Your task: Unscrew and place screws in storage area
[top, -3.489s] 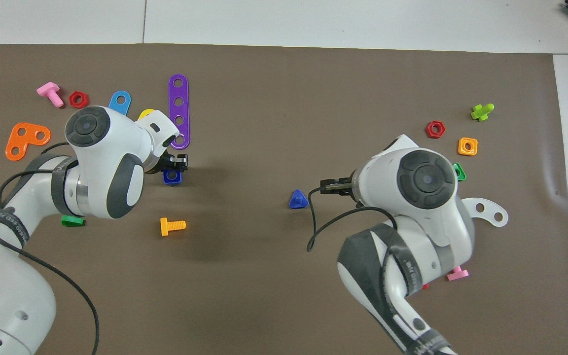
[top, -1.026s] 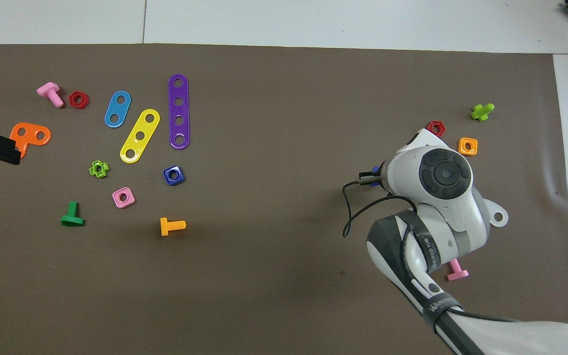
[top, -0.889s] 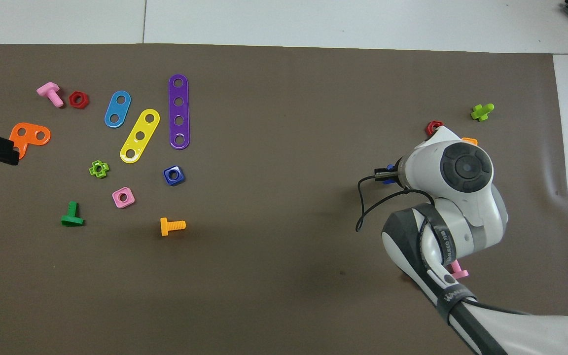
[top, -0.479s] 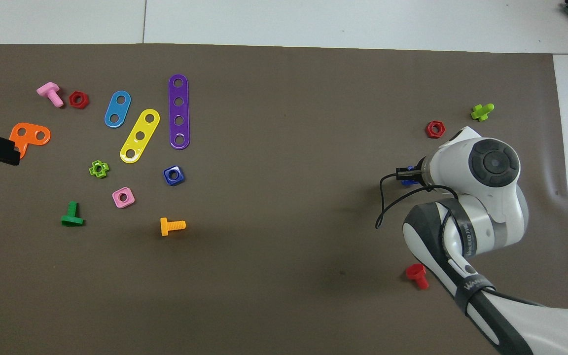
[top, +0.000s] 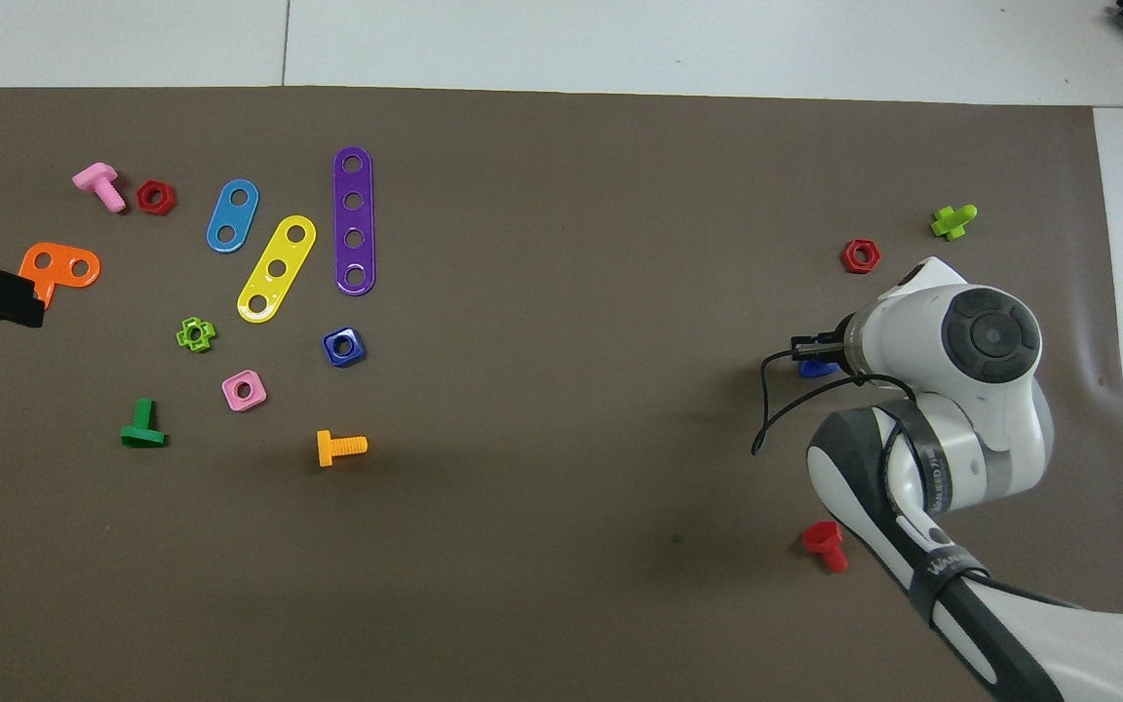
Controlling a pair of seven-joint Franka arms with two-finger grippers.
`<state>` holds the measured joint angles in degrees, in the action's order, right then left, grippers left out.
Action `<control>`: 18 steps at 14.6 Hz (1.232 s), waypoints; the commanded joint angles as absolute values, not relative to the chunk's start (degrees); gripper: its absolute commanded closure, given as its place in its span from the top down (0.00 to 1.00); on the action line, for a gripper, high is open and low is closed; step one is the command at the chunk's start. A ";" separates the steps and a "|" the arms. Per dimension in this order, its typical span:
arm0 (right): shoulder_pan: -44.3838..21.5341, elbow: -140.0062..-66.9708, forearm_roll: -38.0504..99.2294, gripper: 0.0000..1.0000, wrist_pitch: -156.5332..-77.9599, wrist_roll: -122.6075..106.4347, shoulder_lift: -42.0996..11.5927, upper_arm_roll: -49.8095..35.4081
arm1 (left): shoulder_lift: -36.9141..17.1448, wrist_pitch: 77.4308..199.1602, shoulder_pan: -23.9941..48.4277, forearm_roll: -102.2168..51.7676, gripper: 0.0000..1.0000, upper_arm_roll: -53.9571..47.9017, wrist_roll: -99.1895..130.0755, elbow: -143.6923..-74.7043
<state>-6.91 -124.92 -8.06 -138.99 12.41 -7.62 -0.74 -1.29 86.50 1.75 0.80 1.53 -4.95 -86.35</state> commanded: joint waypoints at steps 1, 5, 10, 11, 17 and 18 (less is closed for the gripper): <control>-4.49 -122.53 -8.26 1.00 -130.64 10.99 -2.13 -1.05 | 0.18 86.75 1.85 1.58 1.00 2.02 -4.83 -87.98; -3.34 -115.60 -8.26 1.00 -120.35 10.99 1.84 -0.88 | 0.18 86.57 2.28 1.58 1.00 2.02 -4.83 -87.98; -2.55 -103.03 -7.83 1.00 -110.50 10.99 1.67 -0.97 | 0.18 86.66 1.67 1.58 1.00 2.55 -4.83 -87.98; -2.46 -100.48 -6.43 1.00 -108.04 10.99 1.32 -0.88 | 0.18 86.57 1.67 1.58 1.00 2.55 -4.83 -87.98; -2.37 -89.23 -2.37 1.00 -93.73 11.07 1.05 -1.14 | 0.18 86.83 1.76 1.58 1.00 2.55 -4.83 -87.98; -2.37 -88.43 -2.20 1.00 -91.34 10.99 0.97 -1.14 | 0.18 86.84 1.76 1.58 1.00 2.55 -4.83 -87.98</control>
